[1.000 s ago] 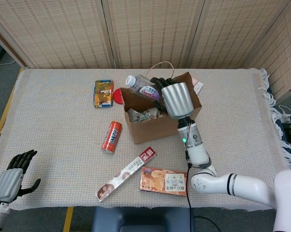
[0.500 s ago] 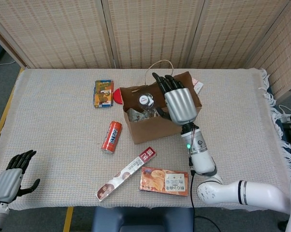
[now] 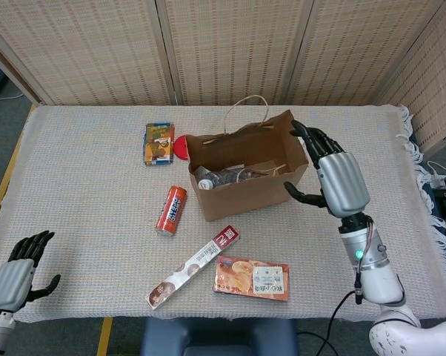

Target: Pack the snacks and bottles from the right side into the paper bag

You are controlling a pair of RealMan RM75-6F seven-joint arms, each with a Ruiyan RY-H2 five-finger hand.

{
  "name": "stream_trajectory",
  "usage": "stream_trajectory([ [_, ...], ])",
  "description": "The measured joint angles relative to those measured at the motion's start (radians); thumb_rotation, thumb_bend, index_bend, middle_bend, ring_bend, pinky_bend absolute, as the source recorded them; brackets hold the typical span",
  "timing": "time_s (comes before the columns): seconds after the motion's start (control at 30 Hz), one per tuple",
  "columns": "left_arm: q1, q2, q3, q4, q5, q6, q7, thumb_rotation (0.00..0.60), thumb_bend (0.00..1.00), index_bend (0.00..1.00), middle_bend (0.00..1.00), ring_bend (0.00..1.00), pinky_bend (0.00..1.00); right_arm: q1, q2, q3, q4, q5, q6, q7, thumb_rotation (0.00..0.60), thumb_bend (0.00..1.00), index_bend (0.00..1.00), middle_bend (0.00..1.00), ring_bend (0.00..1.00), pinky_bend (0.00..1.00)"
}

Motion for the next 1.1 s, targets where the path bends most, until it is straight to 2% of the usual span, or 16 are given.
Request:
stream_trajectory([
  [0.13, 0.001, -0.004, -0.003, -0.003, -0.011, 0.000, 0.013, 0.600, 0.34, 0.00, 0.00, 0.00, 0.02, -0.085, 0.141, -0.049, -0.062, -0.084, -0.039, 0.144, 0.600, 0.14, 0.00, 0.18, 0.12, 0.26],
  [0.23, 0.000, -0.006, -0.005, -0.005, -0.017, -0.002, 0.020, 0.600, 0.34, 0.00, 0.00, 0.00, 0.02, -0.141, 0.218, -0.112, -0.079, -0.188, -0.080, 0.222, 0.600, 0.14, 0.00, 0.18, 0.12, 0.26],
  [0.37, -0.002, -0.007, -0.005, -0.007, -0.019, -0.006, 0.029, 0.600, 0.34, 0.00, 0.00, 0.00, 0.02, -0.204, 0.259, -0.245, -0.073, -0.344, -0.174, 0.267, 0.600, 0.14, 0.00, 0.18, 0.12, 0.26],
  [0.43, -0.003, -0.007, -0.004, -0.008, -0.018, -0.007, 0.032, 0.600, 0.34, 0.00, 0.00, 0.00, 0.02, -0.222, 0.257, -0.299, -0.059, -0.387, -0.226, 0.267, 0.600, 0.14, 0.00, 0.18, 0.11, 0.24],
  [0.47, -0.003, -0.007, -0.004, -0.008, -0.018, -0.008, 0.033, 0.600, 0.34, 0.00, 0.00, 0.00, 0.02, -0.231, 0.247, -0.329, -0.045, -0.404, -0.259, 0.258, 0.600, 0.14, 0.00, 0.17, 0.09, 0.21],
  [0.57, -0.003, -0.007, -0.004, -0.007, -0.019, -0.009, 0.031, 0.600, 0.34, 0.00, 0.00, 0.00, 0.02, -0.240, 0.198, -0.371, -0.015, -0.407, -0.320, 0.202, 0.600, 0.12, 0.00, 0.10, 0.01, 0.14],
  [0.7, -0.003, -0.006, -0.005, -0.006, -0.019, -0.010, 0.024, 0.600, 0.34, 0.00, 0.00, 0.00, 0.02, -0.238, 0.113, -0.390, 0.013, -0.350, -0.365, 0.083, 0.600, 0.09, 0.00, 0.02, 0.00, 0.06],
  [0.8, -0.003, -0.005, -0.004, -0.005, -0.015, -0.010, 0.021, 0.600, 0.34, 0.00, 0.00, 0.00, 0.02, -0.234, 0.039, -0.396, 0.028, -0.282, -0.380, -0.028, 0.600, 0.06, 0.00, 0.00, 0.00, 0.01],
  [1.1, -0.004, -0.002, -0.002, -0.001, -0.008, -0.011, 0.008, 0.600, 0.34, 0.00, 0.00, 0.00, 0.02, -0.210, -0.215, -0.414, 0.056, -0.085, -0.364, -0.343, 0.600, 0.04, 0.00, 0.00, 0.00, 0.00],
])
